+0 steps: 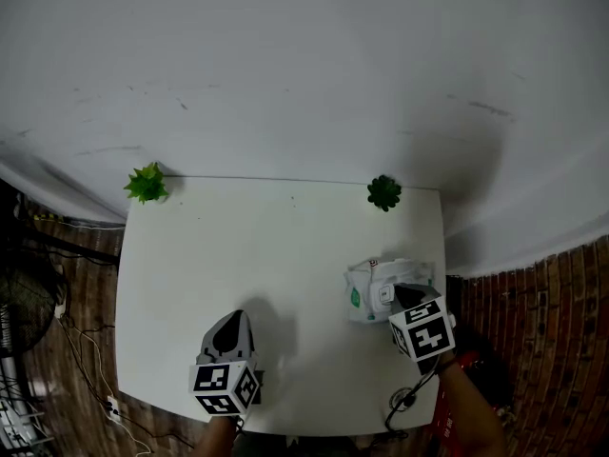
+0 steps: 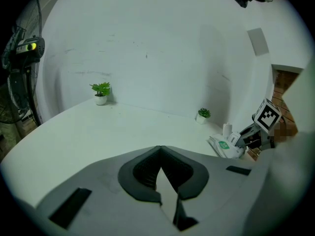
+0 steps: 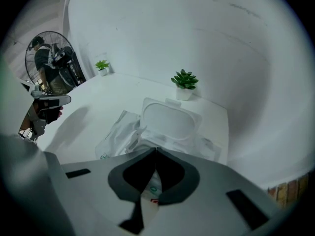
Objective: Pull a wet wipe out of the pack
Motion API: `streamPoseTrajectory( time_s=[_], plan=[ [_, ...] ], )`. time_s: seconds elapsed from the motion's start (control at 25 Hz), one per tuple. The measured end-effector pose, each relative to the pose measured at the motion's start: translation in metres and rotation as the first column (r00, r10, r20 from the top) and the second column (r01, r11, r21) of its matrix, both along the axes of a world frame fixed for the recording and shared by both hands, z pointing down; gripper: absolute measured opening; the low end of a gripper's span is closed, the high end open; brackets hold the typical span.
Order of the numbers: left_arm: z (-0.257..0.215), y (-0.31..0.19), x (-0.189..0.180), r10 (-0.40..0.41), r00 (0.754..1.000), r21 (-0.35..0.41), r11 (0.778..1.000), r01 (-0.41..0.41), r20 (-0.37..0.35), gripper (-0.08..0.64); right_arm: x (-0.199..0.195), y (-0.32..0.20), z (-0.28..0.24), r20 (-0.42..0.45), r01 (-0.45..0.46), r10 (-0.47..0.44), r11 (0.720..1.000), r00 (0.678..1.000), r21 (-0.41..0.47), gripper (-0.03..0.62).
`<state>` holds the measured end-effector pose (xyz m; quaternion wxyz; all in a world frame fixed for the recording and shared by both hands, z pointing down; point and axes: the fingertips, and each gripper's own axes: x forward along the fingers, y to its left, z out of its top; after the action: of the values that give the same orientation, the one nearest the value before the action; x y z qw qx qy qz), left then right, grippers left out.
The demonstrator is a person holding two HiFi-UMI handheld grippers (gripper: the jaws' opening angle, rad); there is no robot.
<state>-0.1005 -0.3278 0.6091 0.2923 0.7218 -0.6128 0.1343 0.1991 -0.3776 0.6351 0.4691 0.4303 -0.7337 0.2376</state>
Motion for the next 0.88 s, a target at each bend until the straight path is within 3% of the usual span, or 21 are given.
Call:
streamPoseTrajectory(
  time_s=[0.88],
  plan=[
    [-0.036, 0.005, -0.010, 0.010, 1.000, 0.058, 0.998, -0.011, 0.001, 0.002, 0.003, -0.003, -0.029, 0.063, -0.072, 0.069, 0.996, 0.996, 0.052, 0.002]
  ],
)
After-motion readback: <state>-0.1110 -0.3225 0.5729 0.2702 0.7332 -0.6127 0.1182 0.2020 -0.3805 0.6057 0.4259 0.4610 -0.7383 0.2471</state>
